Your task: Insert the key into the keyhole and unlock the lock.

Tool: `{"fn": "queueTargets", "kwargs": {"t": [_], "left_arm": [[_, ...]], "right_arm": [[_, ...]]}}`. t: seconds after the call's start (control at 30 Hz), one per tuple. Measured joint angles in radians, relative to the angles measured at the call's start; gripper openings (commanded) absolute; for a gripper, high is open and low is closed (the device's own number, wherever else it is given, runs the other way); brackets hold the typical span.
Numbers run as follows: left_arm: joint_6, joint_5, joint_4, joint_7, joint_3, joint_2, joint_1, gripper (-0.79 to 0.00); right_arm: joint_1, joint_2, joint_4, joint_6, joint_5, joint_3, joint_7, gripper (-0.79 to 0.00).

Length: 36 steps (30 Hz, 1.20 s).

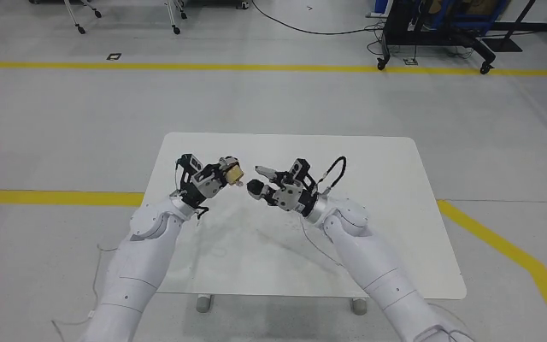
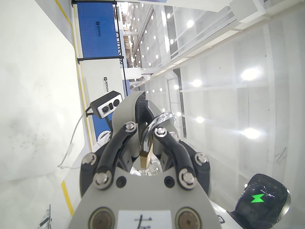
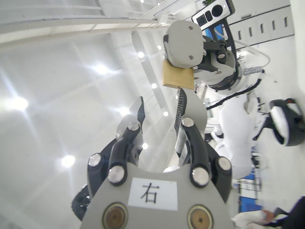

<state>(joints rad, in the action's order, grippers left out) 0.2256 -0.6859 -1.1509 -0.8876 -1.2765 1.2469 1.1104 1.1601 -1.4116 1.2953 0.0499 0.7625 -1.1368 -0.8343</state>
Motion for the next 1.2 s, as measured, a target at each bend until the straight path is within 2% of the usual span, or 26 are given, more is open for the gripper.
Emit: {"fn": "queueTargets", "kwargs": {"t": [0.07,0.2,0.27,0.37,0.5,0.6,0.73,0.77,0.83,0.9,0.93,1.0,1.1,1.2], "left_arm": [[-0.008,0.023,0.000,0.004,0.003,-0.002,-0.003,-0.785],[-0.004,0.173,-0.031,0.025,0.035,-0.007,-0.007,-0.785],[-0.011,0.256,-0.061,0.025,0.060,-0.009,-0.002,-0.785],[-0.079,0.365,-0.114,0.002,0.124,-0.007,0.001,-0.785],[-0.195,0.520,-0.166,0.015,0.232,0.005,-0.037,-0.785],[-0.281,0.582,-0.168,0.015,0.300,0.016,-0.071,-0.785],[-0.395,0.713,-0.123,-0.004,0.405,0.033,-0.131,-0.785],[-0.416,0.745,-0.109,-0.006,0.429,0.037,-0.145,-0.717],[-0.436,0.803,-0.083,0.015,0.468,0.048,-0.169,-0.471],[-0.445,0.780,-0.052,0.025,0.481,0.059,-0.182,-0.188],[-0.447,0.763,-0.038,0.027,0.487,0.063,-0.187,-0.092],[-0.448,0.758,-0.002,0.024,0.502,0.069,-0.197,0.000],[-0.435,0.764,0.050,0.044,0.504,0.074,-0.207,0.000],[-0.398,0.657,0.097,0.080,0.438,0.073,-0.207,0.000]], "right_arm": [[0.035,0.024,0.080,-0.033,-0.119,-0.056,0.009,0.000],[0.167,0.084,0.312,-0.069,-0.516,-0.189,-0.010,0.000],[0.232,0.100,0.409,-0.062,-0.595,-0.260,-0.012,0.000],[0.306,0.111,0.525,-0.055,-0.600,-0.363,0.040,0.000],[0.299,0.110,0.513,-0.055,-0.597,-0.351,0.038,0.000],[0.299,0.110,0.513,-0.055,-0.598,-0.351,0.038,0.000],[0.299,0.110,0.513,-0.055,-0.598,-0.352,0.038,0.000],[0.299,0.110,0.513,-0.055,-0.598,-0.352,0.038,0.000],[0.299,0.110,0.513,-0.055,-0.598,-0.352,0.038,0.000],[0.299,0.110,0.513,-0.055,-0.598,-0.352,0.038,0.000],[0.299,0.110,0.513,-0.055,-0.598,-0.352,0.038,0.000],[0.299,0.110,0.513,-0.055,-0.598,-0.352,0.038,0.000],[0.299,0.110,0.513,-0.055,-0.598,-0.352,0.038,0.000],[0.299,0.110,0.513,-0.055,-0.598,-0.352,0.038,0.000]]}}
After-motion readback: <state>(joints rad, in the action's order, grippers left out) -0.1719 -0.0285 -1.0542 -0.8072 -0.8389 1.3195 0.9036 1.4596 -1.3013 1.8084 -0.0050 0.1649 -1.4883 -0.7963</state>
